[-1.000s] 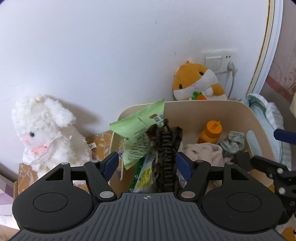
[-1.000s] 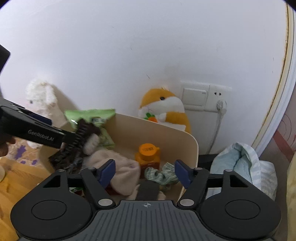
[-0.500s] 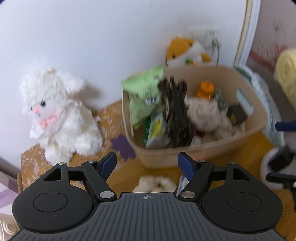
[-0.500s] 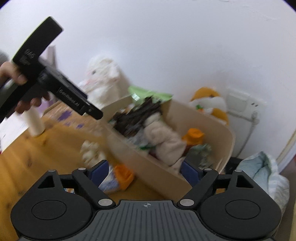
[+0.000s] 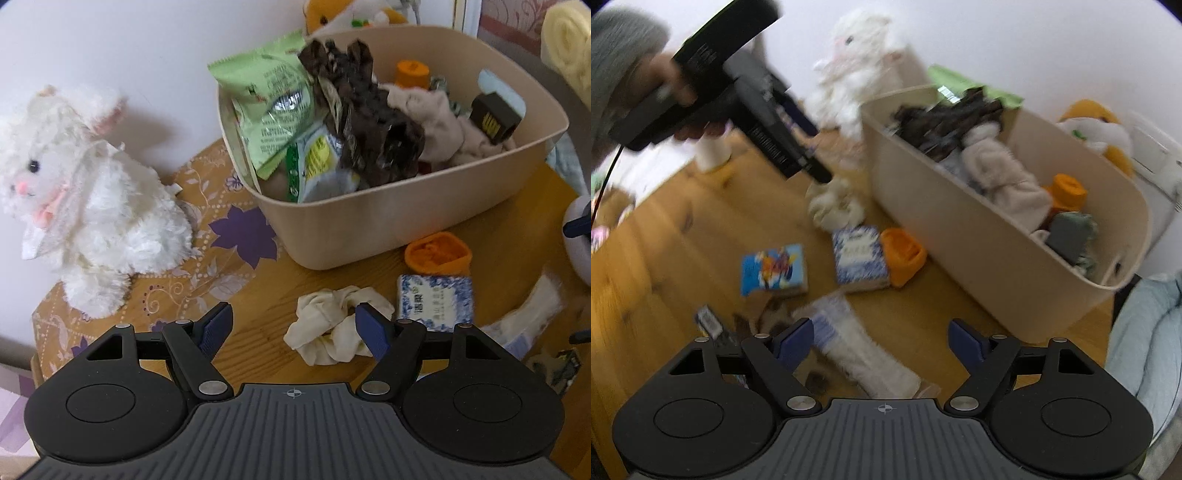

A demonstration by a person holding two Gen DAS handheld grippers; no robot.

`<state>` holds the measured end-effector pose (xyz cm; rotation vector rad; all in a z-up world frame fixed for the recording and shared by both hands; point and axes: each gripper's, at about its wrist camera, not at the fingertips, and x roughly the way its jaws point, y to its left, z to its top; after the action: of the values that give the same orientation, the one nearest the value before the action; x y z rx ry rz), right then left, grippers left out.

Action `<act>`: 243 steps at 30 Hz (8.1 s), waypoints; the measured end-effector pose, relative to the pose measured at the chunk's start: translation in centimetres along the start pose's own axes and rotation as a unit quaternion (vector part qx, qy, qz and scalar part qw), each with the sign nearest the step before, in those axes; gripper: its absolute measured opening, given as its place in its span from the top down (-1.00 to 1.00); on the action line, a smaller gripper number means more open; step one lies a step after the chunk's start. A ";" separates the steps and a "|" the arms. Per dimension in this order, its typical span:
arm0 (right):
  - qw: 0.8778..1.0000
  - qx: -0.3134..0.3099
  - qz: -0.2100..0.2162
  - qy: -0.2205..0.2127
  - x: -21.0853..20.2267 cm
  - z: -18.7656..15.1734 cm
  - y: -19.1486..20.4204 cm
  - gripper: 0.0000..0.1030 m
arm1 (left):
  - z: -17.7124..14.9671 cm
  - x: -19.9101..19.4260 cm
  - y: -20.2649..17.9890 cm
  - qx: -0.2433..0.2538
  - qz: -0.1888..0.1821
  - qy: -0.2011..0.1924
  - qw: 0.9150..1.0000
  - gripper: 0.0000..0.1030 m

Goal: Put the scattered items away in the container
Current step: 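Grasp the white scrunchie with the left tool while the right tool grasps the clear plastic packet, then carry the scrunchie and plastic packet into the basket and release both, then grasp the blue cartoon tissue pack with the left tool while the right tool grasps the beige plastic clip, then carry the tissue pack and beige clip into the basket and release both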

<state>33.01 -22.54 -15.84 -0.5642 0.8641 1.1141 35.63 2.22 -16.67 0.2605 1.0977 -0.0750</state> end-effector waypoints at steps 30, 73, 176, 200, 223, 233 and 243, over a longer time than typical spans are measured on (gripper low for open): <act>0.992 -0.088 0.037 0.088 6.6 -0.5 1.1 0.10 | -0.7 4.8 -0.5 0.003 -0.130 0.068 0.989 0.57; 0.993 0.029 -0.094 -0.060 -7.2 2.6 -4.3 0.55 | 6.4 -9.3 0.8 -0.043 -0.085 -0.098 0.991 0.80; 0.989 0.071 0.125 0.038 7.0 -2.6 3.7 -0.12 | -7.6 1.4 -6.0 -0.034 -0.083 0.114 0.989 -0.41; 0.992 0.060 0.105 0.024 4.4 -3.9 3.0 0.10 | -7.0 -0.5 -3.9 -0.084 -0.111 0.076 0.987 0.08; 0.973 -0.188 -0.131 -0.009 1.8 -1.1 5.7 0.10 | -5.1 -2.3 -2.4 -0.134 -0.130 0.036 0.982 0.08; 0.967 -0.163 -0.185 -0.070 -2.1 2.9 2.3 0.10 | 1.4 -5.2 0.4 -0.138 -0.128 -0.026 0.982 0.09; 0.962 -0.124 -0.220 -0.107 -2.9 6.6 -2.0 0.10 | 3.8 -7.1 0.0 -0.104 -0.144 -0.043 0.983 0.10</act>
<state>36.43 -19.71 -9.79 -0.7844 0.3830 0.8568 35.65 0.80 -8.73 -0.0907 1.0420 -0.2260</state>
